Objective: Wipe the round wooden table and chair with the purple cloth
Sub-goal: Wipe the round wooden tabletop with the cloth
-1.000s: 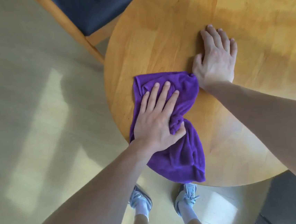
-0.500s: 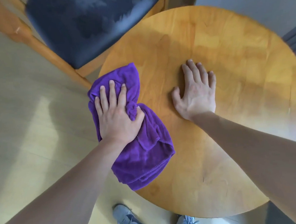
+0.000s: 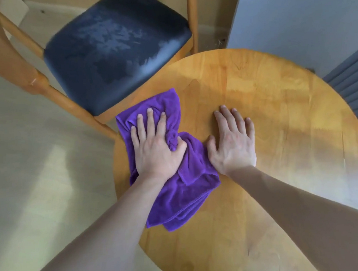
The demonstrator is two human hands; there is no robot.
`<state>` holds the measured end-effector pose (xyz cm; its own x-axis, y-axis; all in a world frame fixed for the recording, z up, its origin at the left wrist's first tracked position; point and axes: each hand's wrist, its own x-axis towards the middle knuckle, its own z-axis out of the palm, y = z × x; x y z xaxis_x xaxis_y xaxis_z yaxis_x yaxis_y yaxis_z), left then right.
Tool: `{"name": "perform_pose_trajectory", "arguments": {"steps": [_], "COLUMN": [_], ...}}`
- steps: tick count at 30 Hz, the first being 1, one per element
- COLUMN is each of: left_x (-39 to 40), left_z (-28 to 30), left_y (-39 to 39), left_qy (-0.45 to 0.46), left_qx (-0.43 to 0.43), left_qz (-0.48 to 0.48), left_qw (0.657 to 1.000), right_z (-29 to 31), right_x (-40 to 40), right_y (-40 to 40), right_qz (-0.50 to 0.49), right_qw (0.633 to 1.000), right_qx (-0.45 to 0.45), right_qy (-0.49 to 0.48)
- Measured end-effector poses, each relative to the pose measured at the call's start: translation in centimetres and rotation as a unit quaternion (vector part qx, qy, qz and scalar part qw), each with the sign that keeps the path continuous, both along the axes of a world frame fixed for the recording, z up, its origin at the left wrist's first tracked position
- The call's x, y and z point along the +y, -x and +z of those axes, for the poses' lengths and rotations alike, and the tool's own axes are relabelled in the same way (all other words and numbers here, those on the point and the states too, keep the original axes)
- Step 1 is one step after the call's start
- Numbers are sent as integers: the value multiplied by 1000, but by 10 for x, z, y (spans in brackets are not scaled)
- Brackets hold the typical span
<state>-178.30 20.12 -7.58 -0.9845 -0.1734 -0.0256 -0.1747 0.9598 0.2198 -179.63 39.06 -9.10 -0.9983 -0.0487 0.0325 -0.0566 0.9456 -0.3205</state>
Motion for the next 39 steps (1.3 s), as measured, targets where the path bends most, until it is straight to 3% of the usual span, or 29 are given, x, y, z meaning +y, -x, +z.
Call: {"name": "perform_pose_trajectory", "arguments": {"steps": [9,13,17,22,25,30,35,39], "left_x": [48,48,49,45,42,88,137,131], "left_z": [-7,-2,-5,-6,-4,0,-6,-4], "left_y": [-128,-126,-126,-124,-115,-54,3,-34], "left_qy": [20,20,2,29,39,4,-18,-18], "left_qx": [-13,-21,-18,-42,-65,-65,-34,-14], "left_qz": [-14,-9,-6,-29,-53,11,-80,-183], "left_qw": [1000,1000,1000,998,996,998,996,983], "right_z": [4,9,17,12,11,13,8,14], "right_x": [3,13,71,150,149,150,150,151], "right_y": [0,-7,-53,-97,-95,-95,-95,-97], "right_qz": [16,63,121,77,68,67,63,67], "right_qw": [1000,997,991,992,994,995,997,996], "right_qx": [-19,-48,-32,-68,-68,-65,-42,-51], "right_qy": [4,18,-57,-73,-45,-28,3,22]}}
